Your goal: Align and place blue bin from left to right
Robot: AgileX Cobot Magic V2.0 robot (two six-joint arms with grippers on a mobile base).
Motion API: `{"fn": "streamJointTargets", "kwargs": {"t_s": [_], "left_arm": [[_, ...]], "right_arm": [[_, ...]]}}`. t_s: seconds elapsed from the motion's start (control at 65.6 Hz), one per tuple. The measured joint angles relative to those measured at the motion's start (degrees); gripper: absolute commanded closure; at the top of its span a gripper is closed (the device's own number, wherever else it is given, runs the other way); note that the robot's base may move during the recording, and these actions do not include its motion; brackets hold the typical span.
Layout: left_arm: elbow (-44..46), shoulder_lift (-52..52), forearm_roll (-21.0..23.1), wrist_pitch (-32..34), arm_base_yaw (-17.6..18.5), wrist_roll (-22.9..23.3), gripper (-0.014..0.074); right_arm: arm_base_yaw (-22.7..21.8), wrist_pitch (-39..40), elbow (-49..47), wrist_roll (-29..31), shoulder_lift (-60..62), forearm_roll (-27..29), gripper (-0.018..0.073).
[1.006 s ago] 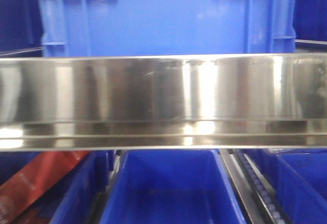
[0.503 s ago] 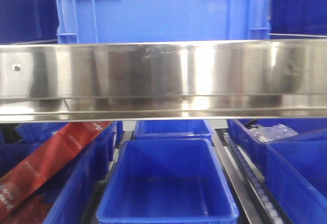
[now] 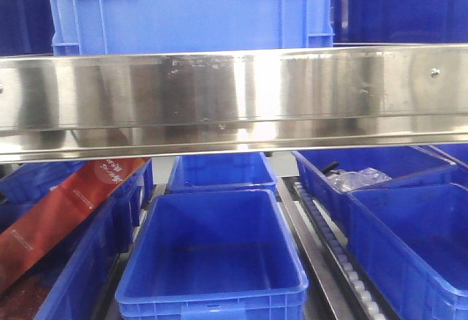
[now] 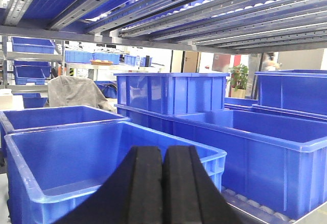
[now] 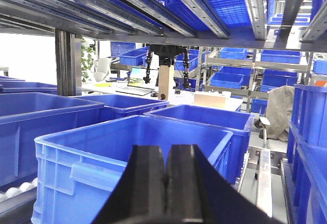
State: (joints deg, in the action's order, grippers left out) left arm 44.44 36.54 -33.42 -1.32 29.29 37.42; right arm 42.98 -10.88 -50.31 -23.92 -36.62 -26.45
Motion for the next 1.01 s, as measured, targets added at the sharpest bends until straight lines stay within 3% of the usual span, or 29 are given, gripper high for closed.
{"fn": "streamJointTargets", "kwargs": {"t_s": [0.701, 0.808, 0.93, 1.006], "left_arm": [[0.0, 0.0, 0.0, 0.0, 0.0, 0.0, 0.0707], [0.0, 0.0, 0.0, 0.0, 0.0, 0.0, 0.0707], [0.0, 0.0, 0.0, 0.0, 0.0, 0.0, 0.0707], [0.0, 0.0, 0.0, 0.0, 0.0, 0.0, 0.0707]], "right_arm": [[-0.25, 0.13, 0.81, 0.0, 0.0, 0.0, 0.0629], [-4.19, 0.22, 3.49, 1.99, 0.53, 1.02, 0.0629], [-11.86, 0.47, 8.49, 14.48, 2.38, 10.41, 0.0629], [-16.56, 1.94, 12.05, 19.34, 4.16, 15.0, 0.0629]]}}
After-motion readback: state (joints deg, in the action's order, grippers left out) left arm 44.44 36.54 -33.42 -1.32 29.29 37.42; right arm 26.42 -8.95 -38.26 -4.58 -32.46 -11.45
